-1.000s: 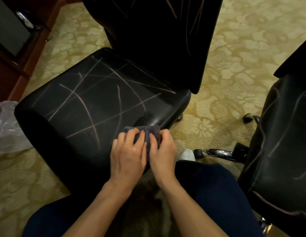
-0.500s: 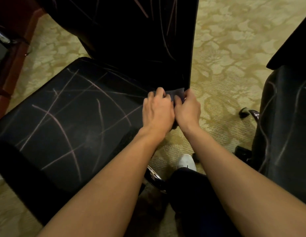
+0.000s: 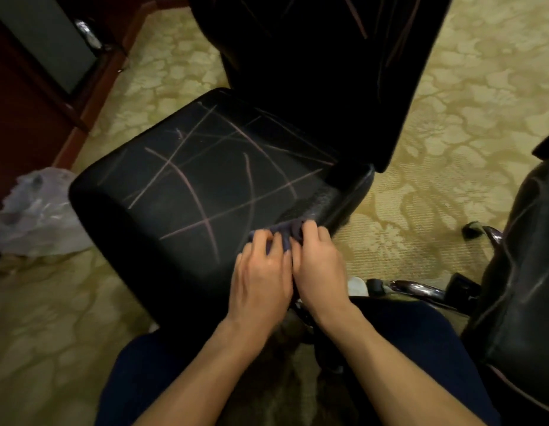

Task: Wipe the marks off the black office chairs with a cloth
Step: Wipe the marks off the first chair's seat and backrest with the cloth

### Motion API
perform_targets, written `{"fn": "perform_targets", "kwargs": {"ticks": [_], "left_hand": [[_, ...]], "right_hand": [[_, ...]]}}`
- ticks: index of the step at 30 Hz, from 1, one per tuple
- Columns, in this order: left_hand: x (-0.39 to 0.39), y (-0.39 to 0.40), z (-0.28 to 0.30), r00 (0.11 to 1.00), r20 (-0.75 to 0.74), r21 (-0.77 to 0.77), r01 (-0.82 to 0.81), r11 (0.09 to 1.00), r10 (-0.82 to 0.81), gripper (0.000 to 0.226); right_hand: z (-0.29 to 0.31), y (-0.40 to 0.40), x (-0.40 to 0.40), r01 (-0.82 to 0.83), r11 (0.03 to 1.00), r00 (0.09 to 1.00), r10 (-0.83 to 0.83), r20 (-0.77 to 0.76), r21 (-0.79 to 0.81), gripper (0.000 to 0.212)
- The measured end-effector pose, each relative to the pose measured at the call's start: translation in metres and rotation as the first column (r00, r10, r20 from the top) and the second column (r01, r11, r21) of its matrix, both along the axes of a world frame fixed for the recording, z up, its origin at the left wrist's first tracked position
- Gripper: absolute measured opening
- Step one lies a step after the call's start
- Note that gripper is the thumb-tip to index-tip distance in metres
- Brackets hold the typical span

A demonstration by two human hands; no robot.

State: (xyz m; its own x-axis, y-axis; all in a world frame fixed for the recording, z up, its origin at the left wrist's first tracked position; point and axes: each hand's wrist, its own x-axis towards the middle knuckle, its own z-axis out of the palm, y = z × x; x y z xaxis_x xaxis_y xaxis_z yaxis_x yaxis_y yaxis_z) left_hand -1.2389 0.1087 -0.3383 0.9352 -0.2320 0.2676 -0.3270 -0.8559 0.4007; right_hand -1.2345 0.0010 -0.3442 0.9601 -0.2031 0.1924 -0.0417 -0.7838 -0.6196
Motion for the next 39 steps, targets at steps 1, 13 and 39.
{"fn": "perform_targets", "kwargs": {"ticks": [1,13,39], "left_hand": [[-0.011,0.008,0.001,0.999,-0.032,-0.088,-0.041,0.995,0.038,0.023],[-0.07,0.052,0.031,0.744,-0.621,-0.77,-0.638,-0.016,0.246,0.03],[-0.065,0.089,-0.022,0.748,-0.129,-0.561,-0.597,0.574,0.652,0.03]], "right_hand": [[0.001,0.007,-0.006,-0.04,0.998,0.999,0.042,0.028,-0.053,0.02],[0.029,0.056,-0.023,-0.332,0.861,0.943,0.308,0.123,0.385,0.011],[0.01,0.065,0.012,-0.725,0.647,0.667,0.745,-0.004,-0.237,0.039]]}}
